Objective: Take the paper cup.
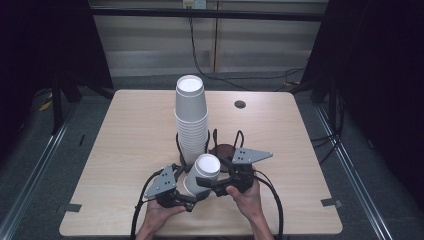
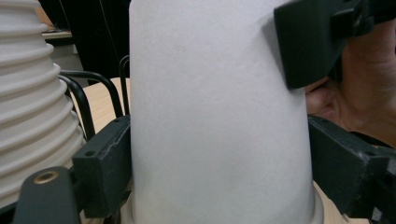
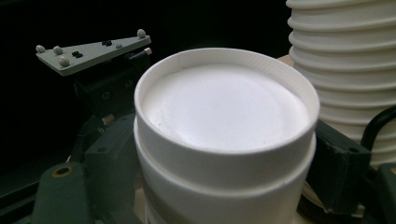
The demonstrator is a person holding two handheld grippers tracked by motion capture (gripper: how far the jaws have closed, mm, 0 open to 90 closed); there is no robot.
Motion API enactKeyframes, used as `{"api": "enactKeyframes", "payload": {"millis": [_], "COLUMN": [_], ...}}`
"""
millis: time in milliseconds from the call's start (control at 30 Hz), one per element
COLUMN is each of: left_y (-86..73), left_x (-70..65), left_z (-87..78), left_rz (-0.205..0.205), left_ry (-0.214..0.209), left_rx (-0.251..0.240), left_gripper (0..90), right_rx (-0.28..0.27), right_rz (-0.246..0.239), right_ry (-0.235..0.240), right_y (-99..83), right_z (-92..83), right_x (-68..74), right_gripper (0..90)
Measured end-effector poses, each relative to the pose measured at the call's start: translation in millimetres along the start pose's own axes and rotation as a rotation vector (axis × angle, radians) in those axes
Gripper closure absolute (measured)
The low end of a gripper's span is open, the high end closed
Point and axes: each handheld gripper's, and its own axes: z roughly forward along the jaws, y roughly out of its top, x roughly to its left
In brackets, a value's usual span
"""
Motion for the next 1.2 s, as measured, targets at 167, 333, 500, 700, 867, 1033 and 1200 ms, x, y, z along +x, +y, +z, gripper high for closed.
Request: {"api": "enactKeyframes", "payload": {"millis": [167,333,500,700,867,1033,1200], "left_y": [-0.5,1.0,1.6,0.3,0.4,0.8,5.0], "left_x": [0.9,0.7,2.5,7.1,9.5,11.2,14.4], "left_z": [2.5,2.3,-2.0,-7.4,-10.5,-11.5,-12.9], "left_rz": [-0.018,-0.008,0.003,-0.005,0.001,0.003,0.019], "left_ry": [-0.033,-0.033,-0.020,-0.014,-0.009,-0.013,-0.034], "left_rx": [0.004,0.015,0.039,0.076,0.116,0.147,0.192], "left_gripper": [15.9,15.9,16.0,16.0,16.1,16.2,16.2], "right_rx": [-0.004,-0.011,-0.017,-0.017,-0.012,-0.005,0.021], "right_rz": [0.005,0.001,0.001,0.001,-0.003,-0.006,-0.006], "right_ry": [-0.008,-0.010,-0.018,-0.021,-0.020,-0.022,-0.027], "right_y": [1.1,4.1,3.3,0.9,-1.2,-5.0,-9.2], "right_z": [-1.2,-4.8,-7.9,-10.7,-12.6,-16.3,-23.0], "right_x": [-0.1,-0.9,-0.9,-1.7,-1.8,0.0,-1.9], "right_gripper": [15.2,13.6,13.6,13.5,14.0,13.8,13.4]}}
